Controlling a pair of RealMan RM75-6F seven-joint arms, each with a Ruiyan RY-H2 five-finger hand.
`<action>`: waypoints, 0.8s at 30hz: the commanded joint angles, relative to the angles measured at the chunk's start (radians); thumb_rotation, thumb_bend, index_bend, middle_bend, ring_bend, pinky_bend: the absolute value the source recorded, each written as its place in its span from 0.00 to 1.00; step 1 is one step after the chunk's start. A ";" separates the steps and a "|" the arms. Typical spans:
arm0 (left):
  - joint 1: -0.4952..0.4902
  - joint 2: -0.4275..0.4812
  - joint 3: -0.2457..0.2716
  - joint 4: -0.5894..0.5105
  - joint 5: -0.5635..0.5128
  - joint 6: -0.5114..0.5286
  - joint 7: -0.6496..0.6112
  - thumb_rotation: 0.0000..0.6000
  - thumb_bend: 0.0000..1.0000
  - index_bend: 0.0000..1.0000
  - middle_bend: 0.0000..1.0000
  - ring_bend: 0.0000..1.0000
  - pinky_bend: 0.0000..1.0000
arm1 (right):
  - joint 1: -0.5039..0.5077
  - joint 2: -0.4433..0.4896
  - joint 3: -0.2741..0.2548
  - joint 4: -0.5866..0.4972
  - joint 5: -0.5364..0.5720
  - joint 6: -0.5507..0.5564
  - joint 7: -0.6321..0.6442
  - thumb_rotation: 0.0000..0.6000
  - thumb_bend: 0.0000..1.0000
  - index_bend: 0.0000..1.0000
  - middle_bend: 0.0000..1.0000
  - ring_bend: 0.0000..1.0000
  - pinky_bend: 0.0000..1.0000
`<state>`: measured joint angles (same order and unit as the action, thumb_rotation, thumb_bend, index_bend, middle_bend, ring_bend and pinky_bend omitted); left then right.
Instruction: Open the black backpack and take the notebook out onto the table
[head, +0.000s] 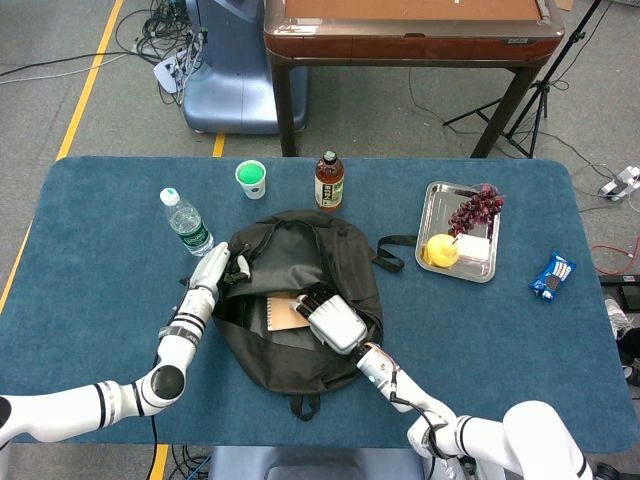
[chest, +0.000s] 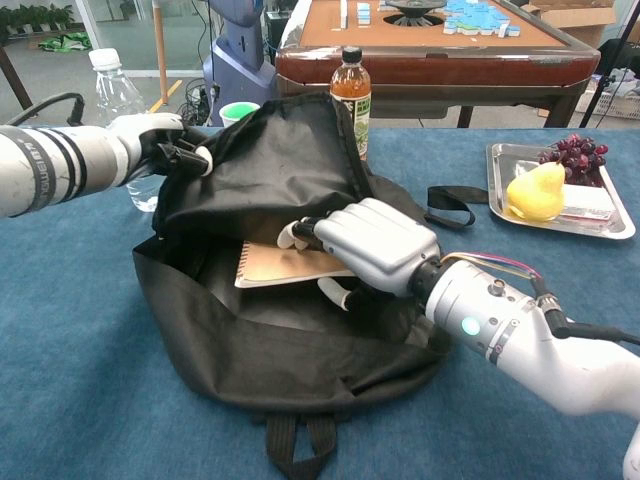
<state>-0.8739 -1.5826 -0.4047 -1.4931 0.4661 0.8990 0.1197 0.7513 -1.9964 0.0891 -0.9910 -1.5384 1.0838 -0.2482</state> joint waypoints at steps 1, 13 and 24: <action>0.000 0.001 0.000 -0.001 -0.001 -0.001 -0.002 1.00 0.73 0.53 0.44 0.44 0.24 | -0.001 -0.007 0.007 0.008 -0.001 0.008 0.007 1.00 0.54 0.31 0.21 0.12 0.17; -0.001 0.003 -0.005 -0.001 -0.004 -0.007 -0.015 1.00 0.73 0.53 0.44 0.44 0.24 | -0.002 -0.025 0.029 0.022 -0.002 0.042 0.022 1.00 0.52 0.51 0.27 0.12 0.17; -0.004 0.007 -0.007 0.004 -0.008 -0.010 -0.020 1.00 0.73 0.53 0.43 0.44 0.24 | -0.004 -0.004 0.043 -0.011 -0.031 0.108 0.065 1.00 0.52 0.68 0.47 0.29 0.19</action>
<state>-0.8775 -1.5761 -0.4121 -1.4887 0.4578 0.8892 0.0995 0.7486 -2.0082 0.1320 -0.9906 -1.5629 1.1824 -0.1882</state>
